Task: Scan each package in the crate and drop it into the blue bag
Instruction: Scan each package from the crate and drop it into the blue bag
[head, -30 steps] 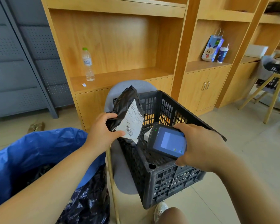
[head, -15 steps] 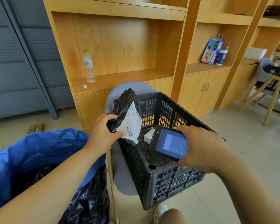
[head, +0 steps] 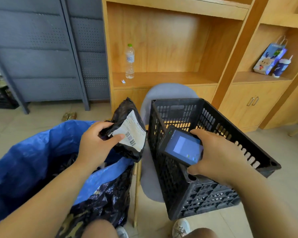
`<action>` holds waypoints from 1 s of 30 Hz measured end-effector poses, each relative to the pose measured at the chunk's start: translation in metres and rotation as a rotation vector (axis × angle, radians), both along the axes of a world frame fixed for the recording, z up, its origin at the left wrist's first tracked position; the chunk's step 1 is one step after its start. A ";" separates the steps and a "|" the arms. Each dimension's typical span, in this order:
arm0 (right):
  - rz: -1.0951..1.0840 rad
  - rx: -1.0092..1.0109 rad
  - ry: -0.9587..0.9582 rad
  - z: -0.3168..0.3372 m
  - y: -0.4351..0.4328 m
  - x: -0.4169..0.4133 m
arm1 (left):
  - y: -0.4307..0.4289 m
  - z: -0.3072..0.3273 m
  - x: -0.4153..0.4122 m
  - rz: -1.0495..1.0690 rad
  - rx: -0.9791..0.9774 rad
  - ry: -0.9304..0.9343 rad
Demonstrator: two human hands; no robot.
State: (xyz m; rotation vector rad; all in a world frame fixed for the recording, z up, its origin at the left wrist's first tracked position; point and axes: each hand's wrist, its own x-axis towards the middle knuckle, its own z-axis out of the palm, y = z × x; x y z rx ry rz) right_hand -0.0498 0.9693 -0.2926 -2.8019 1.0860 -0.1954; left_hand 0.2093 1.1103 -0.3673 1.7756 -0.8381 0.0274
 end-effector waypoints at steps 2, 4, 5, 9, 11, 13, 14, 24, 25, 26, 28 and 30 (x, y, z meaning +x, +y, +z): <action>0.035 0.011 -0.004 -0.002 0.005 0.017 | 0.019 -0.006 0.019 0.087 0.046 -0.035; 0.064 0.021 -0.002 -0.004 0.011 0.033 | 0.033 -0.013 0.040 0.178 0.126 -0.101; 0.076 0.027 0.006 -0.005 0.014 0.040 | 0.037 -0.017 0.051 0.211 0.186 -0.130; 0.098 0.024 0.049 -0.012 0.023 0.055 | 0.046 -0.046 0.086 0.139 0.534 0.082; 0.091 0.029 0.064 -0.014 0.024 0.057 | 0.048 -0.063 0.092 0.053 0.691 0.197; 0.076 0.021 0.082 -0.014 0.024 0.057 | 0.048 -0.076 0.093 -0.006 0.749 0.228; 0.063 0.014 0.092 -0.015 0.023 0.056 | 0.047 -0.080 0.092 -0.037 0.765 0.234; -0.094 0.033 0.059 -0.008 -0.008 0.015 | -0.012 -0.034 0.045 -0.269 0.651 0.070; -0.118 0.024 0.055 -0.008 -0.014 0.008 | -0.022 -0.025 0.037 -0.299 0.611 0.052; -0.142 0.014 0.053 -0.008 -0.019 0.000 | -0.032 -0.017 0.029 -0.327 0.569 0.038; -0.186 -0.003 0.053 -0.008 -0.031 -0.016 | -0.053 -0.002 0.011 -0.385 0.508 0.006; -0.226 -0.013 0.057 -0.010 -0.044 -0.032 | -0.077 0.011 -0.006 -0.444 0.477 -0.026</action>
